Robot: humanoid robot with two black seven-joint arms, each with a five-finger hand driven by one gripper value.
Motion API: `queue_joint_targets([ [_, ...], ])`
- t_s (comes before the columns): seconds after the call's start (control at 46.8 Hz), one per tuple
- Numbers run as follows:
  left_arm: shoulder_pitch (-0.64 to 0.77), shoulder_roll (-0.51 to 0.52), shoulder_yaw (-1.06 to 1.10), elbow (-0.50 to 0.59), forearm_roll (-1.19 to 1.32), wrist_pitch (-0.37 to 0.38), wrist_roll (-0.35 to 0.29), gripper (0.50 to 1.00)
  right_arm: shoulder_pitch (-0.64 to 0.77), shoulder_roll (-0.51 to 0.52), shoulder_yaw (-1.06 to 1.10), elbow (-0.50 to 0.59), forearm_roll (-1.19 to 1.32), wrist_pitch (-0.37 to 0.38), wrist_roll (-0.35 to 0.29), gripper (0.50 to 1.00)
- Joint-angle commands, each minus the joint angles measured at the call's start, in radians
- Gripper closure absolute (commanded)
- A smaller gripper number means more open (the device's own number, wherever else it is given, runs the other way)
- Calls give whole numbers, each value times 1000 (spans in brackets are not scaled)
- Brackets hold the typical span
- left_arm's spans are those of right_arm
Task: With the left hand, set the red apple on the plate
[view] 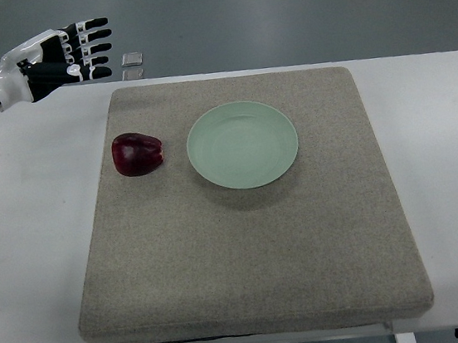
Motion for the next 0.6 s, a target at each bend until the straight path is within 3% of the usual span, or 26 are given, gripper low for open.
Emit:
queue_joint_targets([
  [0.0, 0, 14, 1, -32, 156, 0, -4, 501, 0, 0, -1, 0, 0, 0, 0, 570],
  [0.192, -3, 75, 8, -122, 440, 6, -102, 501, 0, 0, -1, 0, 0, 0, 0, 568],
  [0.406, -9, 97, 54, -231, 748, 14, -147, 501, 0, 0, 0, 0, 0, 0, 0, 568],
  [0.577, -12, 89, 71, -243, 832, 44, -176, 501, 0, 0, 0, 0, 0, 0, 0, 568],
])
